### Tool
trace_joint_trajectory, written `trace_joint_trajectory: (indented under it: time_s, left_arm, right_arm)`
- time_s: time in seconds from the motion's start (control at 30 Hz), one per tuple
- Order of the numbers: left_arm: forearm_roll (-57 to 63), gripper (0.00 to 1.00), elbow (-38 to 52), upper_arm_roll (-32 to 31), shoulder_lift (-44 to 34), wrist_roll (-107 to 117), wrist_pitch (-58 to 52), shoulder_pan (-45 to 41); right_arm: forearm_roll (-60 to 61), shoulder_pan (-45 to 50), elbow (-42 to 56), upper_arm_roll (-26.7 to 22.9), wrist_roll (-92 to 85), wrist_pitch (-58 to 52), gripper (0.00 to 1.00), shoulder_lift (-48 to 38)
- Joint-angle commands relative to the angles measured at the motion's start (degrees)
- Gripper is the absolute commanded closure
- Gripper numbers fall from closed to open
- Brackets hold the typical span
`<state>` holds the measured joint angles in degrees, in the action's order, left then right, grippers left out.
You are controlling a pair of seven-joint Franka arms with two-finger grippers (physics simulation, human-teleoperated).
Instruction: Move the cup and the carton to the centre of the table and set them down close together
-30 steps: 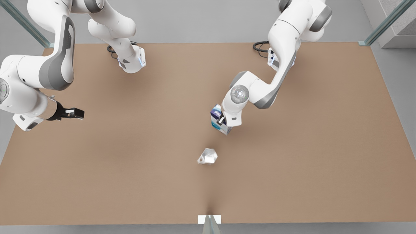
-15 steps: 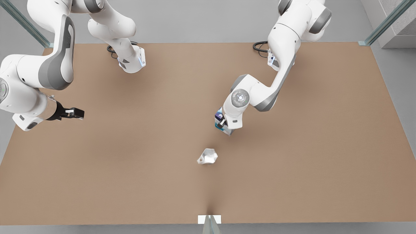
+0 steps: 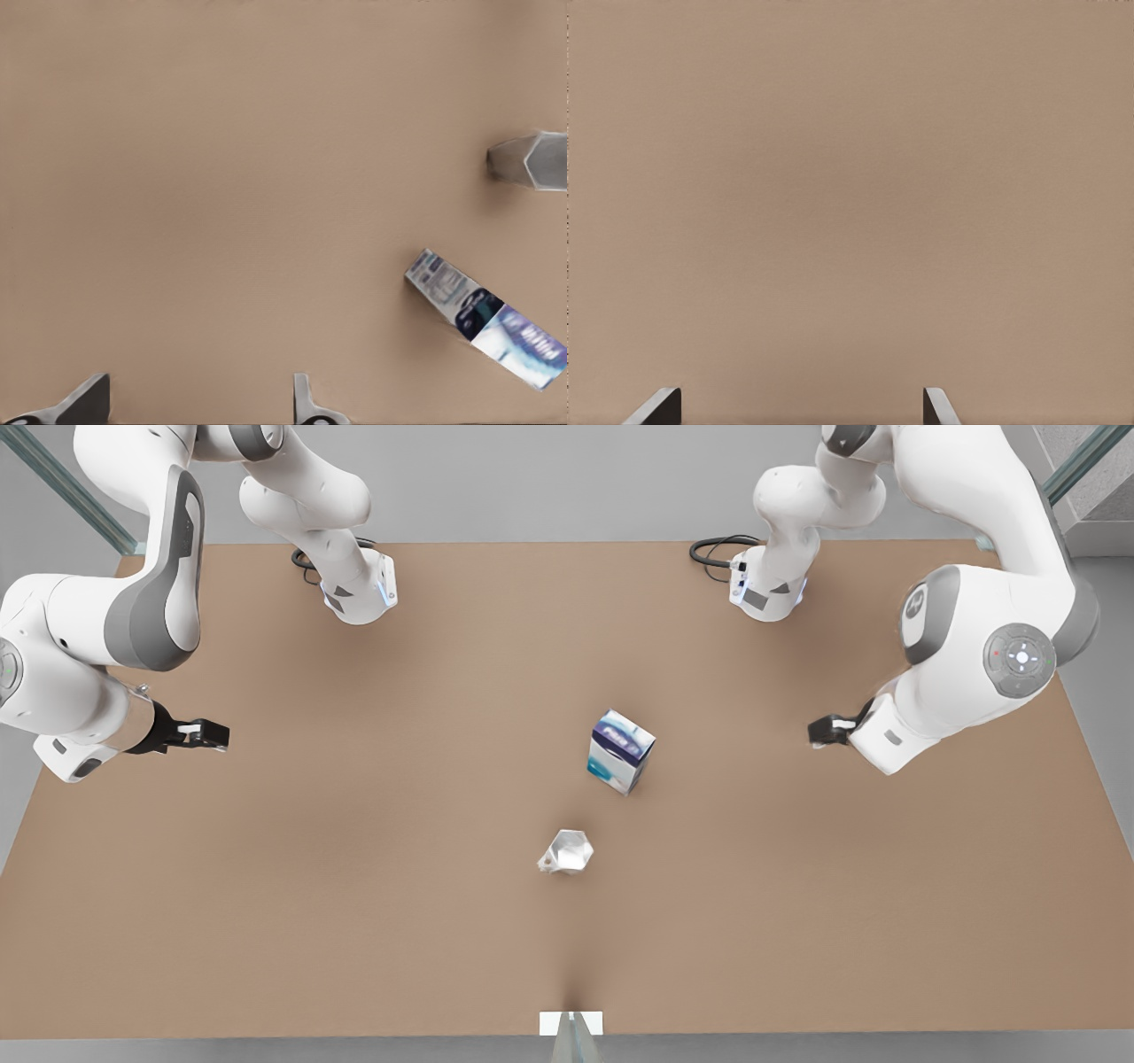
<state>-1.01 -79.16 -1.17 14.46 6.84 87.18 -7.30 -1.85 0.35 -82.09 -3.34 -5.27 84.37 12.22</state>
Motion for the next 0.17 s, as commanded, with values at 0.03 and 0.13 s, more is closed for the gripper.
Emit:
trace_joint_trajectory:
  time_s: [0.03, 0.13]
  left_arm:
    - [4.0, 0.0, -0.6, 1.8, 0.3, -0.8, 0.5, -0.3]
    - [3.9, 0.0, -1.2, 2.2, 0.2, -0.8, 0.5, -0.3]
  right_arm:
    - [0.0, 0.0, 0.0, 0.0, 0.0, 0.0, 0.0, 0.0]
    - [0.1, 0.0, 0.0, 0.0, 0.0, 0.0, 0.0, 0.0]
